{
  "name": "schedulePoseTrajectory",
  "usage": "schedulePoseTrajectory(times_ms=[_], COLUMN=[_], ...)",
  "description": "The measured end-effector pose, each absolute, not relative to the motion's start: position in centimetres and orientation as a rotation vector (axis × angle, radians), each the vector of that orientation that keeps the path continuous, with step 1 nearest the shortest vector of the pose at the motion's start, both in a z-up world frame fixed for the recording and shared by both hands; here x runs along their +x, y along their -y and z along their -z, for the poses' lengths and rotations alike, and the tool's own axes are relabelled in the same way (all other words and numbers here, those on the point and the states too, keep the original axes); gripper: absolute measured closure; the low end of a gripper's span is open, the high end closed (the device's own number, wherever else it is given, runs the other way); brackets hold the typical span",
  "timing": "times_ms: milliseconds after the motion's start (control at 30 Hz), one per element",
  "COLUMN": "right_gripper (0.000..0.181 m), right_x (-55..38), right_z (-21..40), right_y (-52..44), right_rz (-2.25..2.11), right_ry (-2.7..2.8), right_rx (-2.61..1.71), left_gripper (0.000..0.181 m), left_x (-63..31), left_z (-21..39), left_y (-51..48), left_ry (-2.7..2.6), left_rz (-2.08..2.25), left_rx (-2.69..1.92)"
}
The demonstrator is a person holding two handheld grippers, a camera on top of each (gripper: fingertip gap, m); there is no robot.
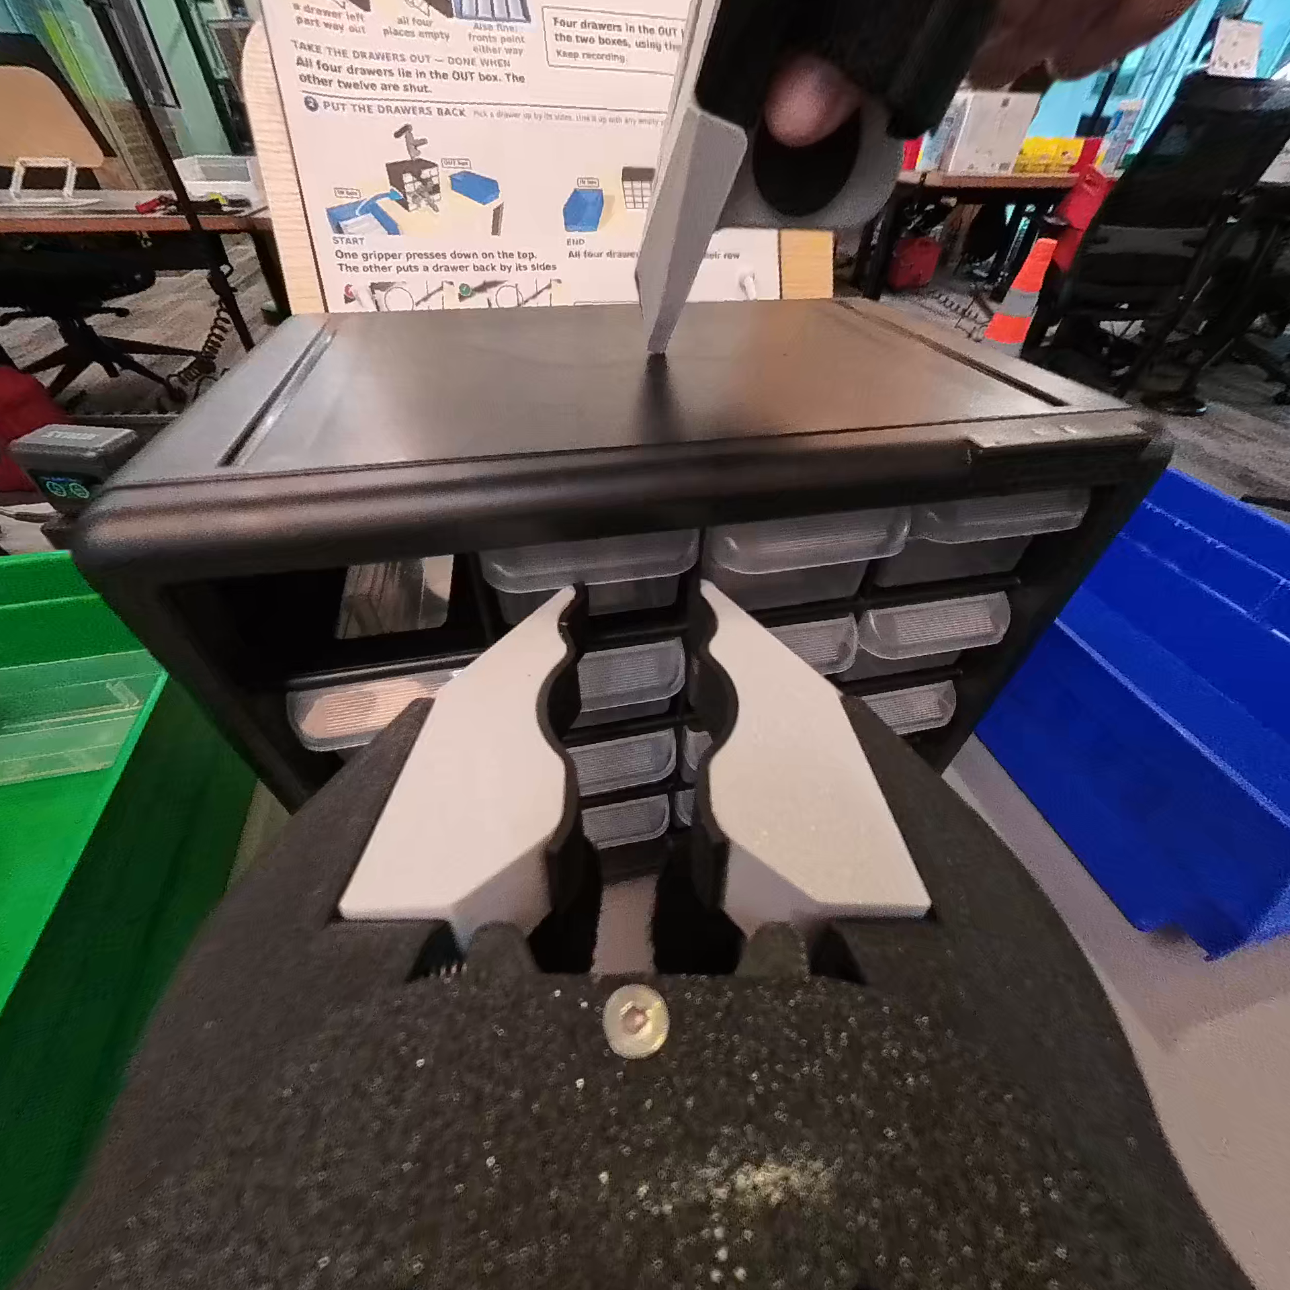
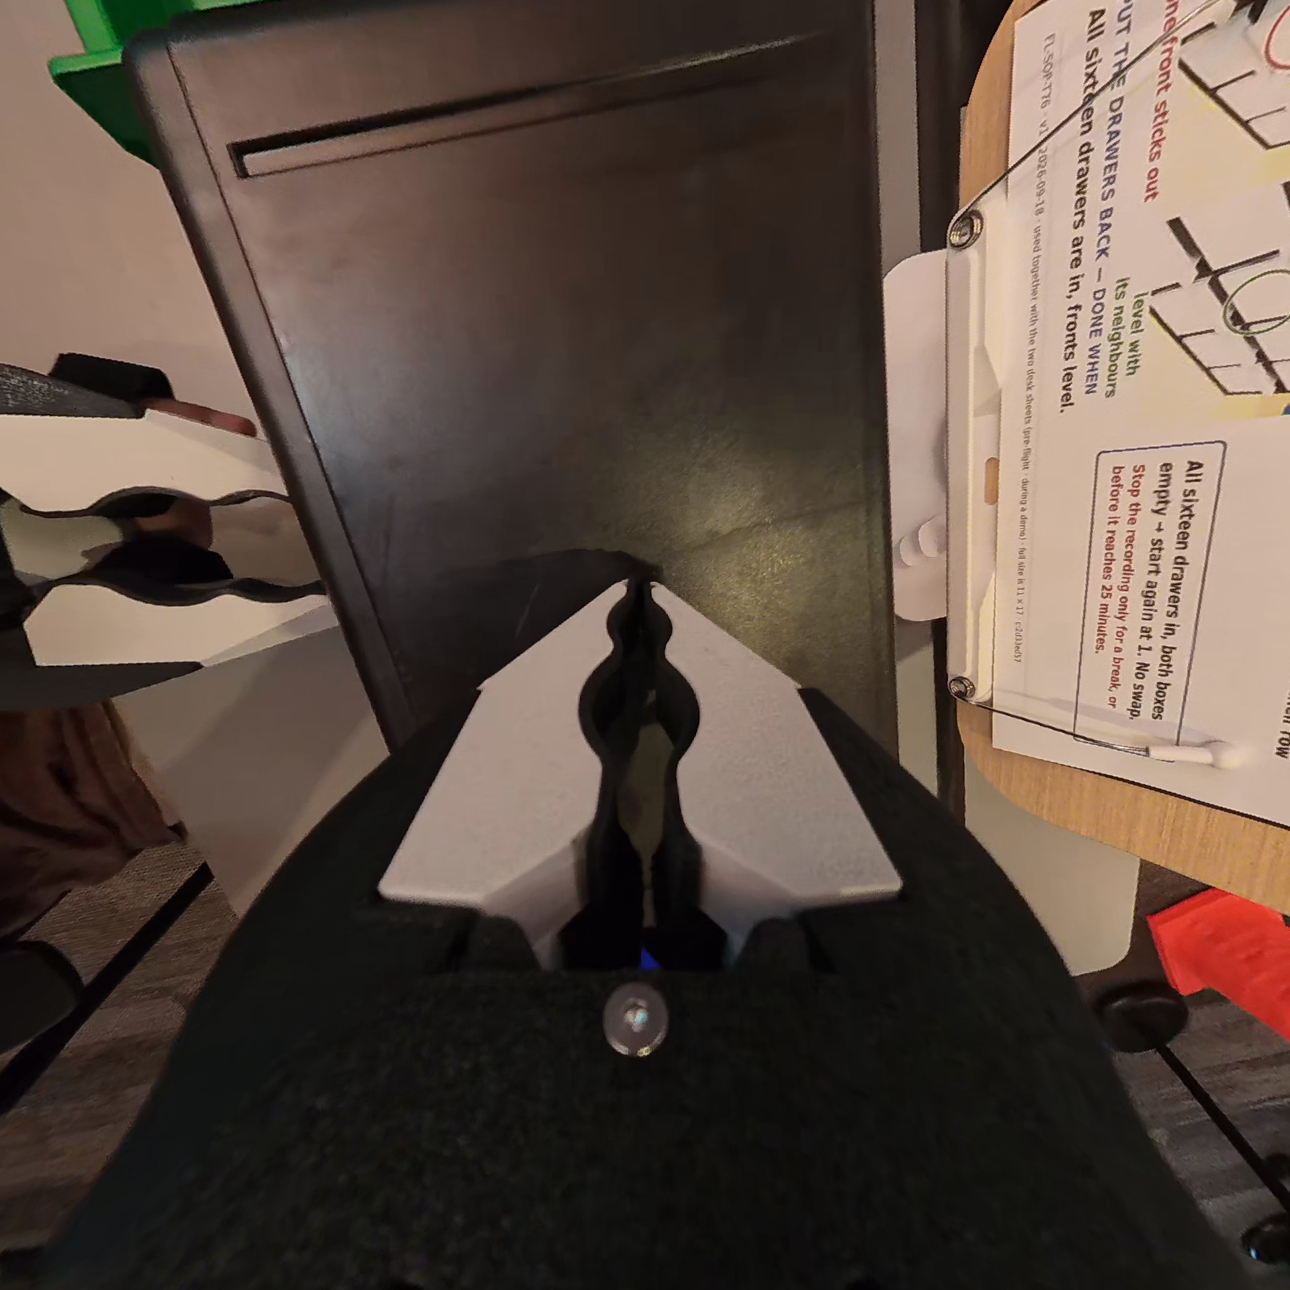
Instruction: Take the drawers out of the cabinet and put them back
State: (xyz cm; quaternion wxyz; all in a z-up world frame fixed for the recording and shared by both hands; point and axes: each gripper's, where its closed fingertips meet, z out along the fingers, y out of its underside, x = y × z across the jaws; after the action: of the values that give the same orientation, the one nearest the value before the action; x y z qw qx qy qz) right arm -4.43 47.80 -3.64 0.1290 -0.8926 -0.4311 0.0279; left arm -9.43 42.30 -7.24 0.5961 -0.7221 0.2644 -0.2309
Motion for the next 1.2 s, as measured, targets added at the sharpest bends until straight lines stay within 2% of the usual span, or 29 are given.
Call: schedulePoseTrajectory(times_ms=[233, 367, 433, 533, 600, 700, 800, 933, 1000, 1067, 1200], right_gripper=[0.181, 0.181, 0.181, 0.181, 0.181, 0.181, 0.181, 0.181, 0.181, 0.181, 0.181], right_x=[-4.4, -4.4, -4.4, -4.4, -4.5, -4.5, -4.5, -4.5, -4.5, -4.5, -4.5], right_z=[3.7, 3.7, 3.7, 3.7, 3.7, 3.7, 3.7, 3.7, 3.7, 3.7, 3.7], right_y=[-47.8, -47.8, -47.8, -47.8, -47.8, -47.8, -47.8, -47.8, -47.8, -47.8, -47.8], right_rz=[-0.069, -0.061, -0.071, -0.103, -0.124, -0.14, -0.153, -0.136, -0.121, -0.112, -0.111], right_ry=[1.264, 1.273, 1.27, 1.256, 1.242, 1.234, 1.227, 1.237, 1.246, 1.254, 1.267], right_rx=[-2.625, -2.627, -2.626, -2.626, -2.626, -2.617, -2.62, -2.644, -2.655, -2.664, -2.673], left_gripper=[0.143, 0.136, 0.117, 0.105, 0.082, 0.081, 0.089, 0.111, 0.12, 0.12, 0.132], left_x=[-10.2, -13.1, -15.8, -20.9, -23.3, -25.8, -26.9, -28.1, -29.4, -30.8, -32.0], left_z=[8.2, 7.8, 7.8, 7.1, 4.9, 4.3, 8.3, 14.8, 18.0, 20.6, 23.4], left_y=[-39.6, -35.8, -34.8, -36.2, -38.9, -46.5, -54.1, -61.5, -63.8, -65.4, -65.7], left_ry=[-0.752, -1.031, -1.197, -1.292, -1.234, -1.171, -1.385, -1.79, -1.979, -2.115, -2.271], left_rz=[0.649, 0.824, 0.875, 0.944, 1.04, 1.032, 0.784, 0.293, 0.094, -0.076, -0.18], left_rx=[-1.672, -1.6, -1.569, -1.586, -1.545, -1.587, -1.74, -1.817, -1.849, -1.874, -1.914])
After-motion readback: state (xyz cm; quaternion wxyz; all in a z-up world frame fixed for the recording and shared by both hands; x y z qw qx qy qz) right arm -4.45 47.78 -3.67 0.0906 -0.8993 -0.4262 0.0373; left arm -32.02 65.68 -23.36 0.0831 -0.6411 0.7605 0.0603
